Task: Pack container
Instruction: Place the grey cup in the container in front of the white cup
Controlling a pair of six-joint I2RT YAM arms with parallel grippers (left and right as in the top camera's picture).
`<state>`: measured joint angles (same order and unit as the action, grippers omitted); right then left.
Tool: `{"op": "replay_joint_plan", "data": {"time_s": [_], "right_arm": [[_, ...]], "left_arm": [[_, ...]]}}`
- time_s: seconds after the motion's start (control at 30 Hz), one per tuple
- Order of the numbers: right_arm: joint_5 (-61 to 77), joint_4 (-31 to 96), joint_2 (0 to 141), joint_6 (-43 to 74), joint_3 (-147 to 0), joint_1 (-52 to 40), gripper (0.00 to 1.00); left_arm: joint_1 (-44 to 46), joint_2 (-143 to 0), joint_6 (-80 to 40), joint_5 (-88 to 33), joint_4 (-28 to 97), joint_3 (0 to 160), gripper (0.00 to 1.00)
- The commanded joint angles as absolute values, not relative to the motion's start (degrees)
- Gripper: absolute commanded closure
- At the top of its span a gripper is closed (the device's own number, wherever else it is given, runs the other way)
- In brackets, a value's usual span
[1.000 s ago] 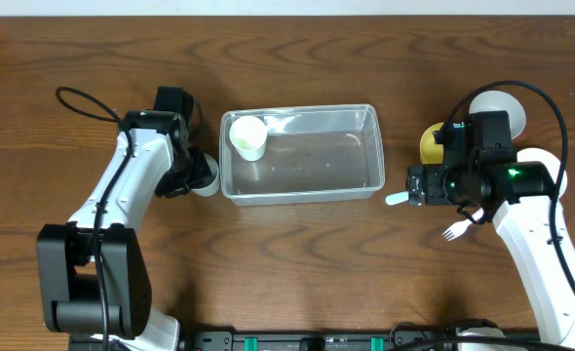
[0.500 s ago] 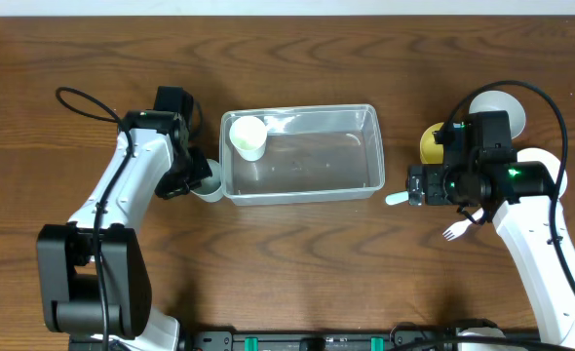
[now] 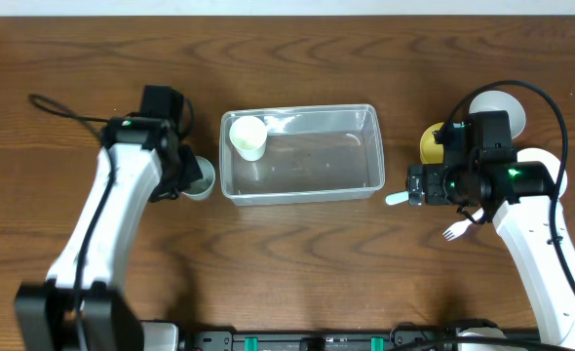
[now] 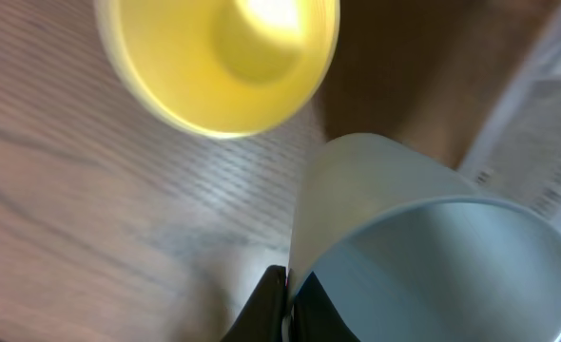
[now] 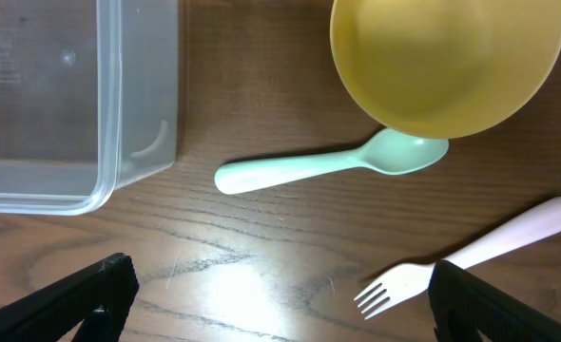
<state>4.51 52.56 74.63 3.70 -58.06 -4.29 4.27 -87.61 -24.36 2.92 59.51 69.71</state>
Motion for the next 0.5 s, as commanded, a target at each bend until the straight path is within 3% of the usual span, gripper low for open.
{"op": "replay_joint_plan", "data": {"time_s": [0.0,0.2,0.47], "right_arm": [[4.51,52.25,74.63,4.23,-58.81,-3.70,0.01],[4.51,52.29,74.63,4.23,-58.81,-3.70,0.01],[4.51,52.25,74.63,4.23,-58.81,-3.70,0.01]], "left_arm": [[4.45,-82.06,-22.13,5.39,61.14,73.49,0.94],[7.20,-76.38,-19.90,4.45,62.13,78.94,0.94],[14.48,-80.09,-19.11,0.78,61.80,83.18,0.94]]}}
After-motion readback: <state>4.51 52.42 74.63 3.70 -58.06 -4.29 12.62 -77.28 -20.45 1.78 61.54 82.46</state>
